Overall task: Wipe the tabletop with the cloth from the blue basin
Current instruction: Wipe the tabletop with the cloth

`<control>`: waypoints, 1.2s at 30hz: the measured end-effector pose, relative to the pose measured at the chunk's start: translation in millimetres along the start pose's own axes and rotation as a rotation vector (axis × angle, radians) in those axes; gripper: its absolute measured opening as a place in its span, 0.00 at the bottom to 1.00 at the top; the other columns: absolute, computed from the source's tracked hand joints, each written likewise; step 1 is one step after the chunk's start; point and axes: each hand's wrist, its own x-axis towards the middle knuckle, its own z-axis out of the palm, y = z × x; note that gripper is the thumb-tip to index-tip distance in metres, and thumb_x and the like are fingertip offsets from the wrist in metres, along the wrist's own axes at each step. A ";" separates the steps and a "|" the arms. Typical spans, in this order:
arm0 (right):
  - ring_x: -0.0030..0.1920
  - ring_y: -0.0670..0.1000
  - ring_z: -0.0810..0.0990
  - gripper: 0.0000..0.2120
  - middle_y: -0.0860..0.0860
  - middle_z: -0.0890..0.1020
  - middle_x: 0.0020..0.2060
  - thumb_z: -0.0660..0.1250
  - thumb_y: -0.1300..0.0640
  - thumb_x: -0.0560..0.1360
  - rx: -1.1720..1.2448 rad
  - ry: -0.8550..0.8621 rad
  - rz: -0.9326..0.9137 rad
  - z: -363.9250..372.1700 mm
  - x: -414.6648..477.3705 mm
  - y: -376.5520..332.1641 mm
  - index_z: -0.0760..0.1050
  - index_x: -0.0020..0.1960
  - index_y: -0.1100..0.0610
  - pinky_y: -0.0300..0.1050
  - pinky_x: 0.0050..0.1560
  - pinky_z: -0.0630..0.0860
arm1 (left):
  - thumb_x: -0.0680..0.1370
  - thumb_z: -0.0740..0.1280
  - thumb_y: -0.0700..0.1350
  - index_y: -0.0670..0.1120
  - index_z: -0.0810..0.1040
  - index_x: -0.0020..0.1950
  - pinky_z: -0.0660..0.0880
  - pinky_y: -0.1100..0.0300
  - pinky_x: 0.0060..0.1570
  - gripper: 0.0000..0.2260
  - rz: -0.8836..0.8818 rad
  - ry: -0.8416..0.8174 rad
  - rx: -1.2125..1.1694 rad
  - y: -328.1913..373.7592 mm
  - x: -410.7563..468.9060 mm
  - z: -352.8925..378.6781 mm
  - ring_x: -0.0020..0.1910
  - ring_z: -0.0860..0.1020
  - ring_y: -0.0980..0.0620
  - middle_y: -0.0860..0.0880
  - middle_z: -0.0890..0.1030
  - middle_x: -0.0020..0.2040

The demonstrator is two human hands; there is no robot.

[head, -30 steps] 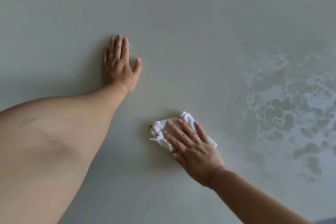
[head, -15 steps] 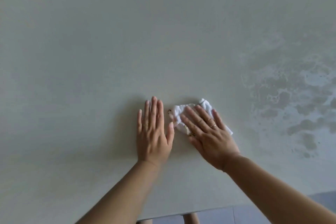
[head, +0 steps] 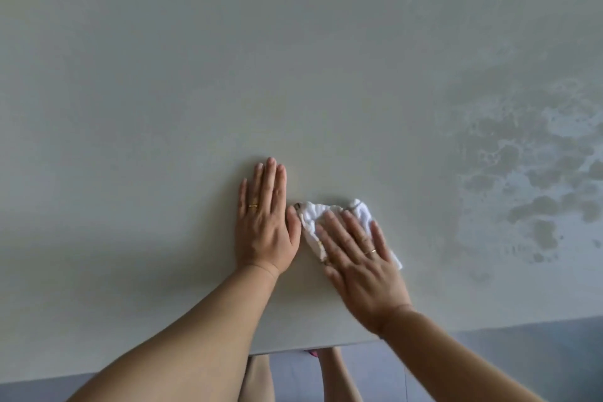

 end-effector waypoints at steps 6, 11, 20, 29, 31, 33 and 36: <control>0.76 0.49 0.42 0.28 0.49 0.48 0.76 0.44 0.46 0.76 0.098 0.103 0.635 -14.5 -3.4 45.0 0.49 0.76 0.50 0.53 0.74 0.40 | 0.74 0.55 0.47 0.39 0.63 0.74 0.56 0.45 0.73 0.28 0.007 0.035 -0.003 0.2 0.9 1.3 0.75 0.61 0.42 0.40 0.63 0.75; 0.76 0.56 0.48 0.28 0.53 0.58 0.75 0.51 0.49 0.76 0.106 0.037 0.388 20.8 -32.2 -86.7 0.57 0.75 0.54 0.59 0.72 0.47 | 0.74 0.54 0.47 0.38 0.64 0.74 0.55 0.46 0.73 0.29 0.002 0.047 -0.010 0.4 0.7 2.6 0.74 0.61 0.42 0.40 0.64 0.75; 0.76 0.53 0.54 0.26 0.48 0.58 0.75 0.53 0.50 0.76 0.140 0.077 0.346 7.5 -65.5 -32.4 0.60 0.74 0.51 0.56 0.74 0.48 | 0.76 0.51 0.50 0.40 0.61 0.75 0.53 0.46 0.74 0.29 0.023 0.042 -0.044 -1.1 -1.5 3.5 0.76 0.58 0.43 0.42 0.60 0.76; 0.74 0.56 0.57 0.20 0.54 0.66 0.72 0.58 0.48 0.79 0.163 0.317 0.640 22.9 -27.6 -43.6 0.69 0.66 0.58 0.52 0.75 0.38 | 0.77 0.53 0.51 0.42 0.57 0.77 0.47 0.50 0.74 0.28 0.032 0.085 -0.025 -4.4 -0.8 14.9 0.77 0.53 0.46 0.44 0.56 0.78; 0.76 0.56 0.52 0.23 0.52 0.60 0.75 0.56 0.48 0.79 0.154 0.324 0.628 32.5 -30.5 -68.1 0.66 0.70 0.59 0.54 0.74 0.37 | 0.77 0.52 0.51 0.42 0.57 0.77 0.47 0.50 0.74 0.29 0.031 0.103 -0.025 -5.9 -0.2 16.8 0.77 0.53 0.46 0.44 0.56 0.78; 0.76 0.57 0.52 0.25 0.53 0.60 0.75 0.56 0.48 0.78 0.149 0.277 0.443 43.1 -41.5 -101.6 0.64 0.72 0.58 0.57 0.74 0.41 | 0.77 0.52 0.51 0.42 0.57 0.77 0.47 0.50 0.75 0.29 0.035 0.110 -0.030 -6.6 -0.7 17.4 0.77 0.53 0.46 0.44 0.56 0.78; 0.76 0.55 0.54 0.27 0.51 0.60 0.75 0.55 0.48 0.77 0.064 0.140 0.051 49.6 -63.5 -106.8 0.60 0.74 0.54 0.56 0.75 0.44 | 0.78 0.52 0.50 0.43 0.57 0.77 0.46 0.51 0.75 0.28 0.039 0.120 -0.025 -7.0 -1.9 17.2 0.77 0.53 0.46 0.44 0.55 0.78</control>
